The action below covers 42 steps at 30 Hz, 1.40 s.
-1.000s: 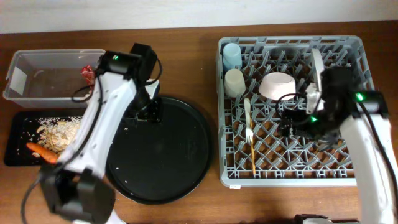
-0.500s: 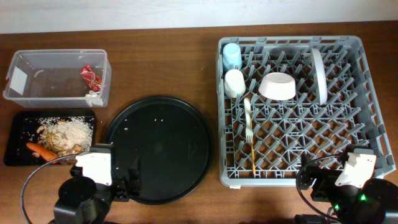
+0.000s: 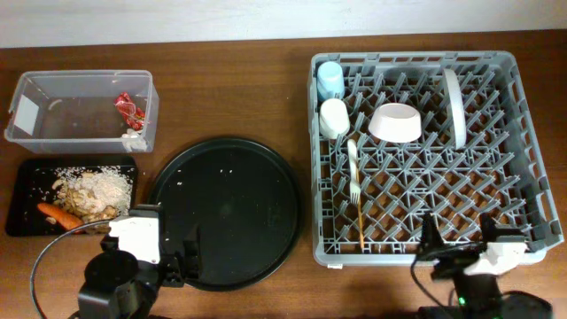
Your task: Sort waste into correct bins and load items into the dishwasher rack
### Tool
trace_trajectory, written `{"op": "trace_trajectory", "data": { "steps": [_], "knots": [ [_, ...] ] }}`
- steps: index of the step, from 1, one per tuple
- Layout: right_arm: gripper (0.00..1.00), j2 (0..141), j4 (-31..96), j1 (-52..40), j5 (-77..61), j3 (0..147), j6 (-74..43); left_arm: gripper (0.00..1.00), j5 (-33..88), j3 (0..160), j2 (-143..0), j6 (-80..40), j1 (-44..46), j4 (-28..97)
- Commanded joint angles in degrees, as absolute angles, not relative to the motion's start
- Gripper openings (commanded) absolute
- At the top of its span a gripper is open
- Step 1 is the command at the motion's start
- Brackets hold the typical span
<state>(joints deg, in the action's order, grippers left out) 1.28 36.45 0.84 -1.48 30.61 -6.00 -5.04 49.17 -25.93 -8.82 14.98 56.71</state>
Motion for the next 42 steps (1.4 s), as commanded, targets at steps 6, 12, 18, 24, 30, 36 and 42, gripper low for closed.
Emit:
{"op": "trace_trajectory", "data": {
  "steps": [6, 12, 18, 24, 30, 36, 42],
  "knots": [
    [0.99, 0.2, -1.7, 0.3, -1.7, 0.3, -6.0, 0.99, -5.8, 48.9, -25.8, -9.0, 15.0, 56.7],
    [0.99, 0.2, 4.3, 0.4, -1.9, 0.3, -6.0, 0.99, -5.8, 48.9, -25.8, -9.0, 15.0, 56.7],
    [0.99, 0.3, 4.3, 0.4, -1.9, 0.3, -6.0, 0.99, -5.8, 48.9, -25.8, -9.0, 15.0, 56.7],
    [0.99, 0.3, 4.3, 0.4, -1.9, 0.3, -6.0, 0.99, -5.8, 48.9, -25.8, -9.0, 15.0, 56.7],
    [0.99, 0.3, 4.3, 0.4, -1.9, 0.3, -6.0, 0.99, -6.2, 48.8, -25.2, -8.8, 13.6, 59.3],
    [0.99, 0.3, 4.3, 0.4, -1.9, 0.3, -6.0, 0.99, -0.3, 28.5, -10.9, 0.2, 6.5, 42.0],
    [0.99, 0.3, 4.4, 0.4, -1.9, 0.3, -6.0, 0.99, 0.1, 4.7, -0.3, 0.1, 5.0, 7.7]
  ]
}}
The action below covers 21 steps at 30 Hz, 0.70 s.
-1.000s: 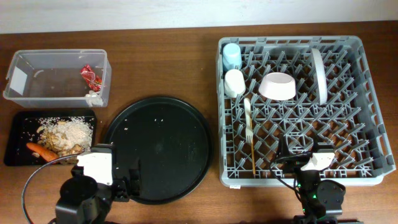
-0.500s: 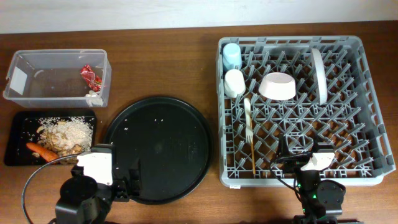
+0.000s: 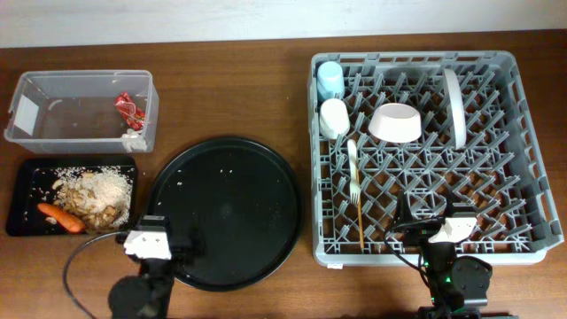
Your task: Sort waste into correct bins and load items into the dishwasher rack
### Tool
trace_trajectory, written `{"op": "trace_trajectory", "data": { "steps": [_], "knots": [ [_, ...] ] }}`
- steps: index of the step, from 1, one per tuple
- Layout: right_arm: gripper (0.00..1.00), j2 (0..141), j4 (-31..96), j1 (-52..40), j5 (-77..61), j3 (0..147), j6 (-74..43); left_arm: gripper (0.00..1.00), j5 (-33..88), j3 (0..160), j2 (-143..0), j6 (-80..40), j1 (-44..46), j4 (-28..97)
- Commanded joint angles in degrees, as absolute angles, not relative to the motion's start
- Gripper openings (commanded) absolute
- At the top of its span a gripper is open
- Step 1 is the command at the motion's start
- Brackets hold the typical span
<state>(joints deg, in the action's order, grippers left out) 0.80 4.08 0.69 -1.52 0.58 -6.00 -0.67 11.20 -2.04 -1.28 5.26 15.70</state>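
Note:
The grey dishwasher rack (image 3: 523,133) on the right holds a blue cup (image 3: 330,78), a white cup (image 3: 334,117), a white bowl (image 3: 395,122), an upright white plate (image 3: 454,106) and a fork (image 3: 353,168). A clear bin (image 3: 84,75) at the far left holds a red wrapper (image 3: 128,106). The black tray (image 3: 27,208) below it carries food scraps (image 3: 96,193) and a carrot (image 3: 60,215). My left gripper (image 3: 182,252) hangs over the near left rim of the round black plate (image 3: 226,208), its jaws lost against the black. My right gripper (image 3: 434,215) stands open and empty over the rack's front edge.
Only a few crumbs lie on the round black plate, which sits between the tray and the rack. Both arms' bases and a black cable crowd the table's front edge. The brown table shows behind the plate and to the right of the rack.
The left wrist has shifted slightly right and nearer the front edge. The right gripper has moved left and further over the rack's front rows. No object has moved.

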Motion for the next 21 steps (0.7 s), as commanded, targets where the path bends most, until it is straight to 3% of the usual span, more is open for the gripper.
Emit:
{"op": "trace_trajectory", "data": {
  "steps": [1, 21],
  "knots": [
    [0.99, 0.3, 4.3, 0.4, -1.9, 0.3, -6.0, 0.99, 0.3, 1.8, -0.3, 0.0, 5.0, 3.7],
    [0.99, 0.3, 4.3, 0.4, -1.9, 0.3, -6.0, 0.99, 1.3, 0.5, -0.3, -0.3, 5.1, 4.6]
  ]
}}
